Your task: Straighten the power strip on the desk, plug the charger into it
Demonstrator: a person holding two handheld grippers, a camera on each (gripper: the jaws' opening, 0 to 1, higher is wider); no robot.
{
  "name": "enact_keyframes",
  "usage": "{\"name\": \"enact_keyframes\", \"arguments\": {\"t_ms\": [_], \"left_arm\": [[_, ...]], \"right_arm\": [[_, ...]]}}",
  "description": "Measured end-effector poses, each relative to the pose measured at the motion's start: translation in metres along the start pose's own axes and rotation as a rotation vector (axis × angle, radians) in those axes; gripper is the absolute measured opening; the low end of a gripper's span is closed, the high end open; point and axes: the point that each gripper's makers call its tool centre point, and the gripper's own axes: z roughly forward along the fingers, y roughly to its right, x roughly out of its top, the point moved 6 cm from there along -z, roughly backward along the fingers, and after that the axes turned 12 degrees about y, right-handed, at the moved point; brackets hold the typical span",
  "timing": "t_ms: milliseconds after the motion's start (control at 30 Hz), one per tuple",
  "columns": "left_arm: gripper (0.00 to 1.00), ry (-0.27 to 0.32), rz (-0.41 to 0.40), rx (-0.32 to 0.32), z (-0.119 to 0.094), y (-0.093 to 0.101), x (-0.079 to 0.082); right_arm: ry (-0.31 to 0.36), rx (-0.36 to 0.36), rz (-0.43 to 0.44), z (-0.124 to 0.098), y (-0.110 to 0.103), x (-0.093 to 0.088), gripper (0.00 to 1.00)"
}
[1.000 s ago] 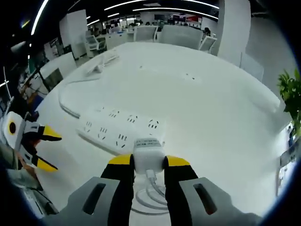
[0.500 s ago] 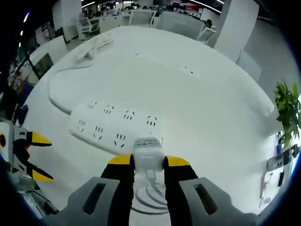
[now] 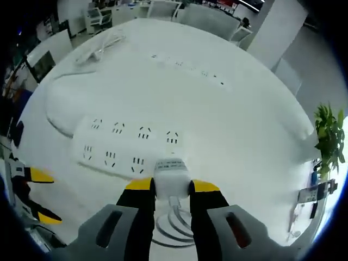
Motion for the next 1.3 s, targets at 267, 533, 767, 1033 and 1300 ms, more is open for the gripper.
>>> {"name": "enact_keyframes", "arguments": {"t_ms": [267,533,767,1033,1300], "left_arm": [[0.37,0.007,-0.002,0.011,-0.002,-0.002,0.0],[0.37,0.008,0.0,0.005,-0.002,0.001,0.0],[0.37,0.008,0.001,0.0,-0.002,0.002,0.001],[0.37,0.006,0.0,0.0,-0.002,0.002,0.001],[0.37,0.008,-0.004,-0.004,-0.003,0.002,0.002]], "right_arm": [[-0.038,0.015,0.029,0.003,-0.004,-0.008,0.23],[-0.043,0.054,0.132,0.007,0.0,-0.009,0.23],[-0.074,0.059,0.139,0.009,-0.007,-0.008,0.23],[-0.122,0.028,0.032,0.02,-0.005,0.013,0.23],[-0.124,0.093,0.029,0.02,0.006,0.01,0.23]]}}
